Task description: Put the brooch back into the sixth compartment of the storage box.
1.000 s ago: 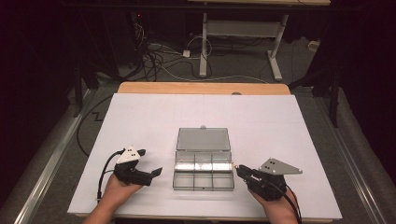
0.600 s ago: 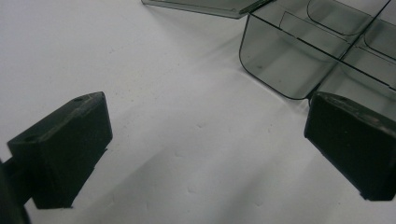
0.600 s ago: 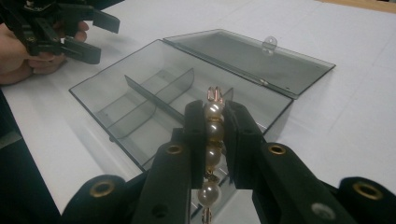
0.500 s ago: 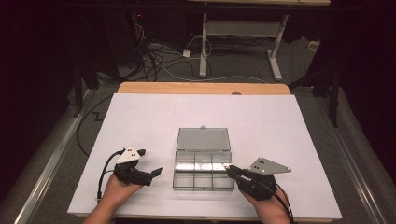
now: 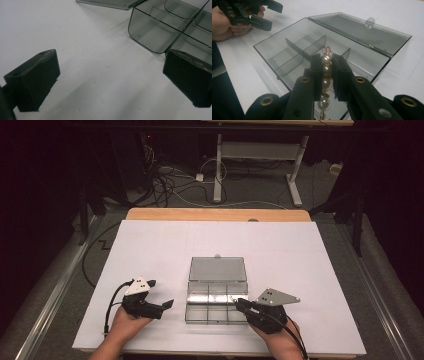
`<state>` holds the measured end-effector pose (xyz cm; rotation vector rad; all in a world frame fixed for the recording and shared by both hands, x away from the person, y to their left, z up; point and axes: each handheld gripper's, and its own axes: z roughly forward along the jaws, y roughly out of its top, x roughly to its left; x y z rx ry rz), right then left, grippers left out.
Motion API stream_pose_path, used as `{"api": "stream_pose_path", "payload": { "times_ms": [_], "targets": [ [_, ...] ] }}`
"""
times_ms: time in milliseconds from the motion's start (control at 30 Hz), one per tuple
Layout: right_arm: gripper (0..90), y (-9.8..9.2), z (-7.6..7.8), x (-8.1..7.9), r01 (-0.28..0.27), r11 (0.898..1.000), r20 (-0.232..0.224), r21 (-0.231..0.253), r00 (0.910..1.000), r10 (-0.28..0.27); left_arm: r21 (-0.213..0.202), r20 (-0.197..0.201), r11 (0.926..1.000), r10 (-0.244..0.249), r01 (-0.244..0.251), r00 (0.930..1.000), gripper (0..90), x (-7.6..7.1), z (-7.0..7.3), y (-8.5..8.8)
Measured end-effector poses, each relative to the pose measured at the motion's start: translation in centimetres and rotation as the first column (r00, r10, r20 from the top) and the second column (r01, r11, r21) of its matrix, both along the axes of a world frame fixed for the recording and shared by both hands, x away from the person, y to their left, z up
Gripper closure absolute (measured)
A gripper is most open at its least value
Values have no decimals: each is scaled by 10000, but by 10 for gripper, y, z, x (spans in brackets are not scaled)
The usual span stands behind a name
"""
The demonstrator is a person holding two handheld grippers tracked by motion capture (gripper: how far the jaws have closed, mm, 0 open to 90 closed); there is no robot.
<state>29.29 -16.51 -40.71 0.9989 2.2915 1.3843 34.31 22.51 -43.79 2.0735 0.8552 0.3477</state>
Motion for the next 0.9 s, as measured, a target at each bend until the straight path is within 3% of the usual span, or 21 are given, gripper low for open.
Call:
{"api": "stream_pose_path", "payload": {
  "times_ms": [900],
  "targets": [
    [811, 4, -20, 4, -266, 9977, -424, -628, 9988, 239, 15, 14, 10000, -19, 19, 10000, 4, 0, 0, 0]
  ]
}}
